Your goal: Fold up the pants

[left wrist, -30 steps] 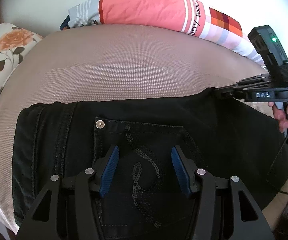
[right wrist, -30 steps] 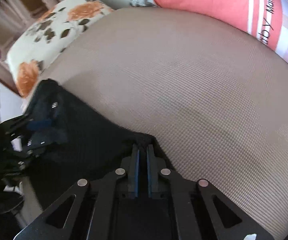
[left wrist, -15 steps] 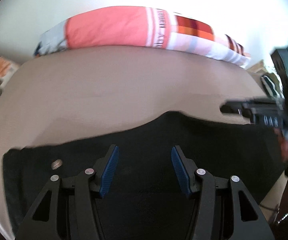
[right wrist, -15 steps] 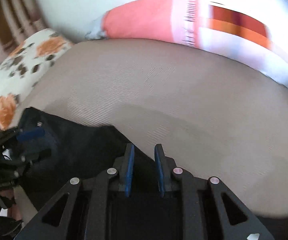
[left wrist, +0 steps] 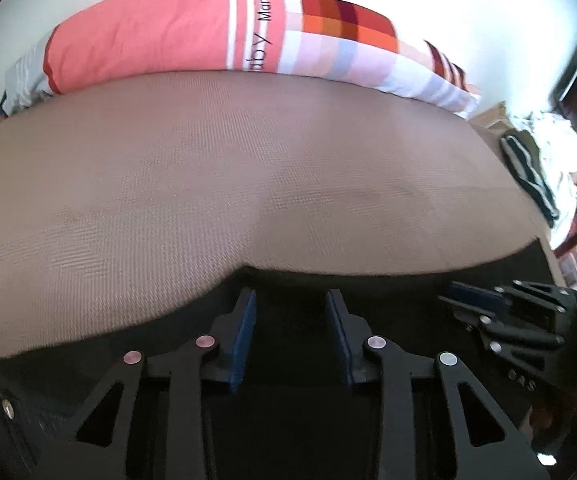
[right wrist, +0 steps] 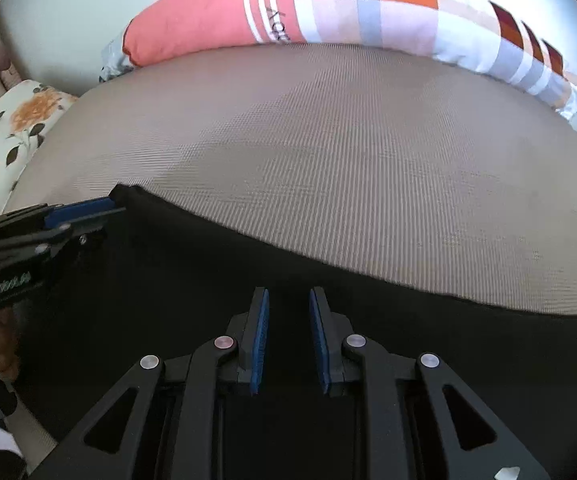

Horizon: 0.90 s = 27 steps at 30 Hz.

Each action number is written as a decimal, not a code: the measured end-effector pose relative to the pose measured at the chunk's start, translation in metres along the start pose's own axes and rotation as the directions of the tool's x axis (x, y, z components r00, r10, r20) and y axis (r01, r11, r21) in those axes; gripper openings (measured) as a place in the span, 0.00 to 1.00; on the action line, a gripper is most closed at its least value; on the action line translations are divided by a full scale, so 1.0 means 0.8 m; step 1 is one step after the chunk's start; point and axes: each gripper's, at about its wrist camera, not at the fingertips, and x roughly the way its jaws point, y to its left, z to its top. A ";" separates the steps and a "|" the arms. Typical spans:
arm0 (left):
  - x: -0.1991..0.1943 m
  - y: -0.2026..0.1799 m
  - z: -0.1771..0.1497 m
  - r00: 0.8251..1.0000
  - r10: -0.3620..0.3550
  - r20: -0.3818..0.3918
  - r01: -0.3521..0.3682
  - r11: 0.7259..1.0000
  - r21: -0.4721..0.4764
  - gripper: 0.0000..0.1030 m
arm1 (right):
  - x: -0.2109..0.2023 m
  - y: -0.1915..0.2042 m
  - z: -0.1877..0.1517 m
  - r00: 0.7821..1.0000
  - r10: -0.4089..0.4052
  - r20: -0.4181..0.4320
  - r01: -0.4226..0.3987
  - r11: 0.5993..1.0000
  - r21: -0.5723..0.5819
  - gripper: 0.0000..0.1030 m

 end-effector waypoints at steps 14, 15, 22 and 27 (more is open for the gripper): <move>0.011 -0.010 0.001 0.995 0.100 -0.013 -0.099 0.994 0.055 0.30 | 0.009 -0.002 0.003 0.999 0.022 0.027 -0.023 0.999 0.027 0.21; 0.008 -0.011 0.000 0.994 0.106 -0.012 -0.105 0.993 0.059 0.30 | 0.009 -0.003 0.003 0.999 0.024 0.027 -0.025 0.999 0.025 0.21; -0.033 0.002 -0.027 0.990 0.143 0.000 -0.143 0.990 0.006 0.30 | -0.022 -0.011 0.008 0.996 0.007 0.088 -0.008 1.000 0.010 0.38; -0.072 0.029 -0.068 0.980 0.200 0.011 -0.200 0.979 -0.030 0.31 | -0.058 -0.039 -0.001 0.995 0.024 0.102 -0.026 0.999 0.019 0.40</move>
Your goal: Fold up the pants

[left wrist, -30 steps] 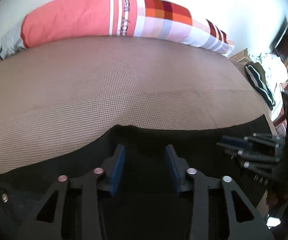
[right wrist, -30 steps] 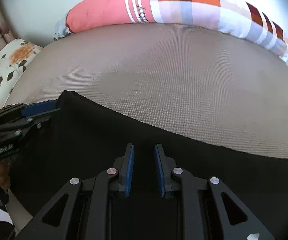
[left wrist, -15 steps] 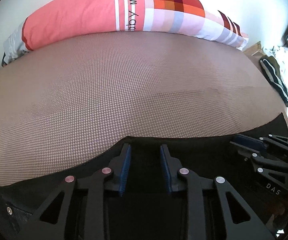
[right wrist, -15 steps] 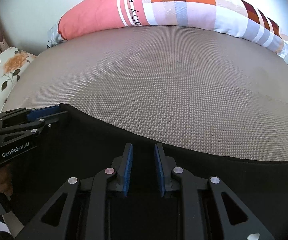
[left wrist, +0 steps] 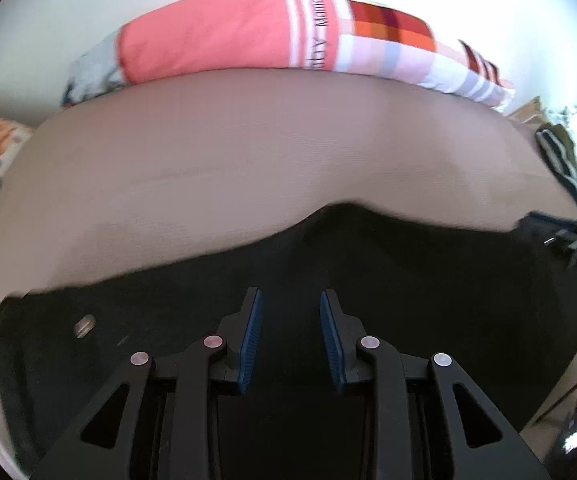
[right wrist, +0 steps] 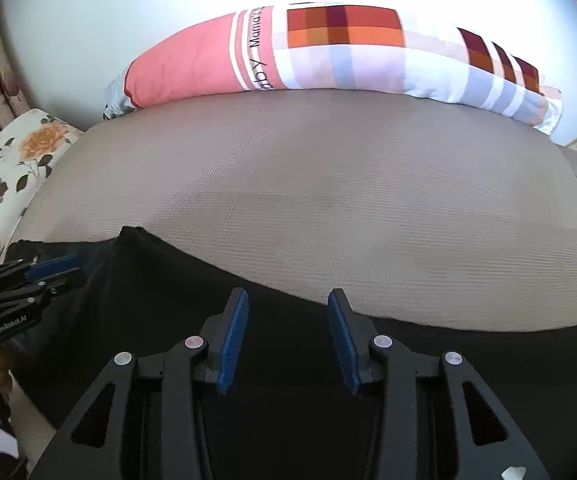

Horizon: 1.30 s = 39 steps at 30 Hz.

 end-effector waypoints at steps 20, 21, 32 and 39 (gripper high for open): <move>-0.025 0.042 -0.057 0.998 0.050 -0.022 -0.053 0.990 -0.128 0.32 | -0.058 -0.149 -0.103 0.995 -0.019 -0.102 0.043 0.971 0.236 0.44; -0.025 0.040 -0.056 0.998 0.055 -0.024 -0.057 0.991 -0.125 0.32 | -0.063 -0.164 -0.107 0.995 -0.021 -0.102 0.046 0.965 0.256 0.44; -0.036 -0.045 -0.057 0.998 -0.060 0.007 0.060 0.996 -0.069 0.33 | -0.091 -0.228 -0.157 0.965 -0.251 -0.080 0.261 0.950 0.169 0.44; -0.019 -0.089 -0.061 0.995 -0.078 -0.055 0.078 0.997 -0.003 0.34 | -0.116 -0.306 -0.165 0.943 -0.315 -0.110 0.333 0.906 0.261 0.46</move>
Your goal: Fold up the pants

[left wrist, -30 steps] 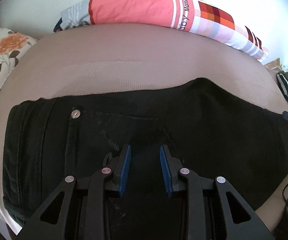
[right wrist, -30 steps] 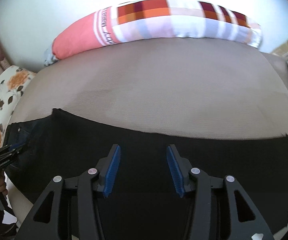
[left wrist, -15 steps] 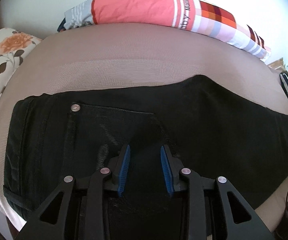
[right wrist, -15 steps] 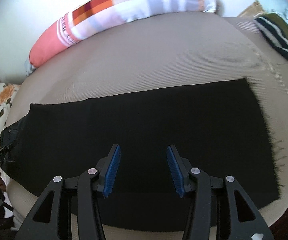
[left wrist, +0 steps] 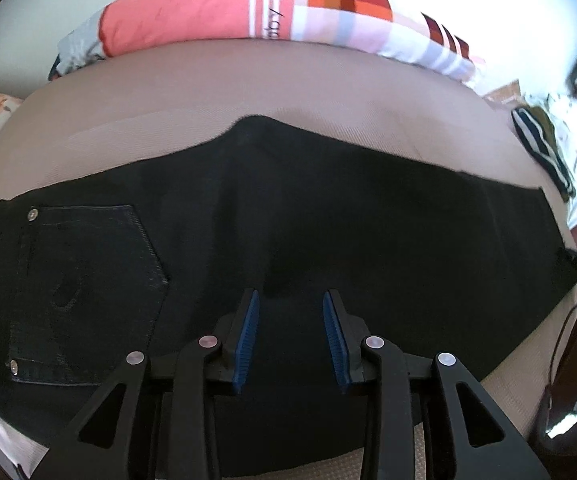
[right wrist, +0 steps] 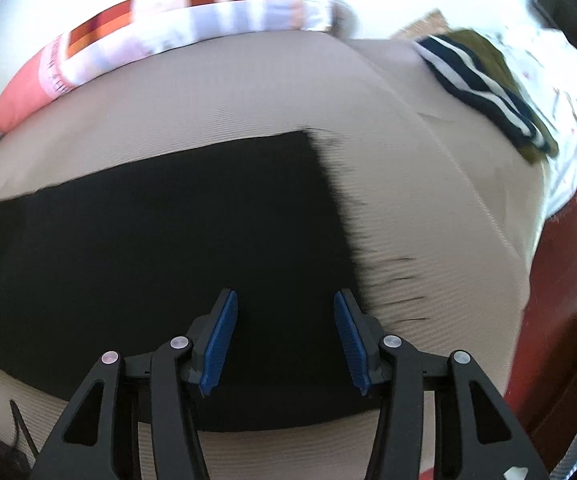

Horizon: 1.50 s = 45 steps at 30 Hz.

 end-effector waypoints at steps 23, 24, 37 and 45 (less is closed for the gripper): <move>0.038 -0.067 0.023 0.997 -0.023 -0.070 0.026 0.999 0.038 0.40 | 0.097 -0.130 0.076 0.645 0.755 -0.121 -0.662 0.631 0.404 0.23; 0.038 -0.068 0.024 0.997 -0.021 -0.070 0.024 0.999 0.038 0.40 | 0.100 -0.126 0.079 0.639 0.760 -0.121 -0.670 0.626 0.400 0.21; 0.041 -0.073 0.025 0.998 -0.022 -0.061 0.025 0.999 0.040 0.49 | 0.072 -0.092 0.076 0.732 0.676 -0.080 -0.610 0.704 0.364 0.07; 0.018 -0.051 0.027 0.999 -0.045 -0.007 0.045 0.999 0.009 0.49 | 0.003 -0.018 0.096 0.729 0.683 -0.054 -0.629 0.699 0.340 0.07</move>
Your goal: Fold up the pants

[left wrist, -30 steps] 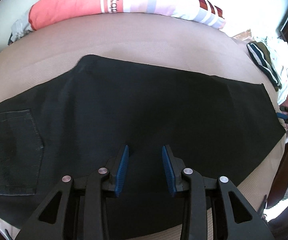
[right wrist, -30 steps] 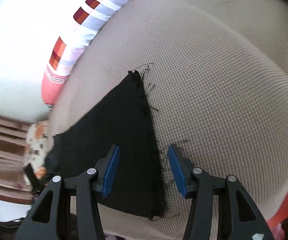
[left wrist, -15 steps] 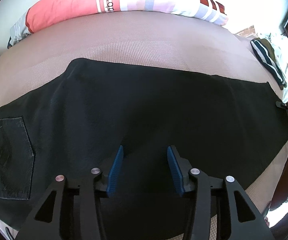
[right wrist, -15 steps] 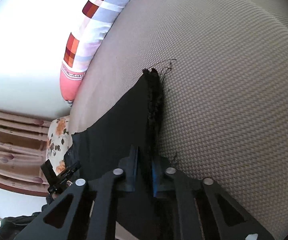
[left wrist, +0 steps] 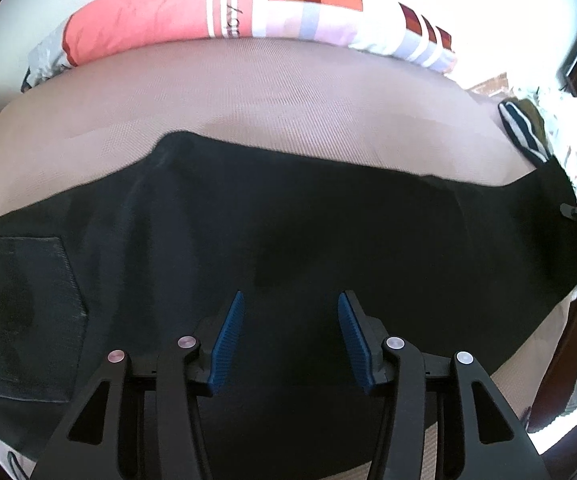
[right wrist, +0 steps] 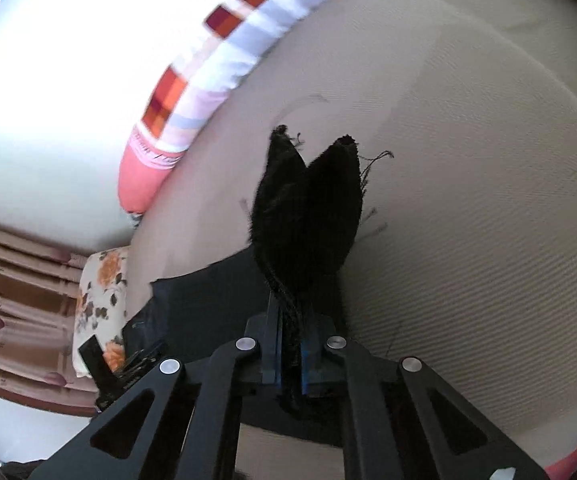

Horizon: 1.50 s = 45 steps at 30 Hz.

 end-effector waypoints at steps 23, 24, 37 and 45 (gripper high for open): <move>-0.080 0.131 -0.026 0.990 -0.082 0.115 0.102 0.979 -0.177 0.49 | 0.274 0.270 -0.091 0.951 0.000 -0.310 -0.079 0.967 -0.242 0.07; -0.083 0.134 -0.025 0.989 -0.090 0.118 0.111 0.977 -0.181 0.49 | 0.291 0.280 -0.100 0.944 -0.016 -0.328 -0.074 0.963 -0.259 0.07; -0.091 0.148 -0.021 0.953 -0.279 0.120 0.301 0.922 -0.243 0.49 | 0.311 0.325 -0.131 0.944 -0.071 -0.323 -0.055 0.930 -0.364 0.29; -0.040 0.145 -0.013 0.893 -0.449 -0.016 0.409 0.826 -0.387 0.48 | 0.220 0.270 -0.113 0.981 -0.028 -0.192 -0.022 0.967 -0.252 0.47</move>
